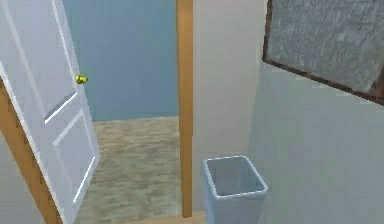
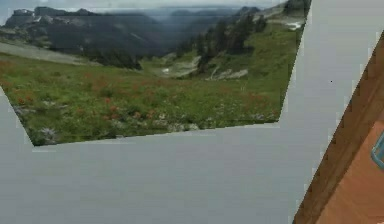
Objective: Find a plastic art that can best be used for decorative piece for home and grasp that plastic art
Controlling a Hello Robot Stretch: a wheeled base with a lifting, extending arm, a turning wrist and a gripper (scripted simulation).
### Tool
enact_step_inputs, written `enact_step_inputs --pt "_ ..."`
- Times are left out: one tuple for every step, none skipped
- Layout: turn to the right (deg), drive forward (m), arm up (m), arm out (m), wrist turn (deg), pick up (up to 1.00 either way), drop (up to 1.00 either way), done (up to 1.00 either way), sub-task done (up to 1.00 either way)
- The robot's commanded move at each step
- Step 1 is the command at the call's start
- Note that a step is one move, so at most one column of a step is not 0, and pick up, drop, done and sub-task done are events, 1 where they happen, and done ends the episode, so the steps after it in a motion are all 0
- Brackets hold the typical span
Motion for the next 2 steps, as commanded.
enact_step_inputs --pt "0.0 0.30 0.00 0.00 0.0 0.00 0.00 0.00 0.00" --pt "-36.0 0.00 0.00 0.00 0.0 0.00 0.00 0.00 0.00"
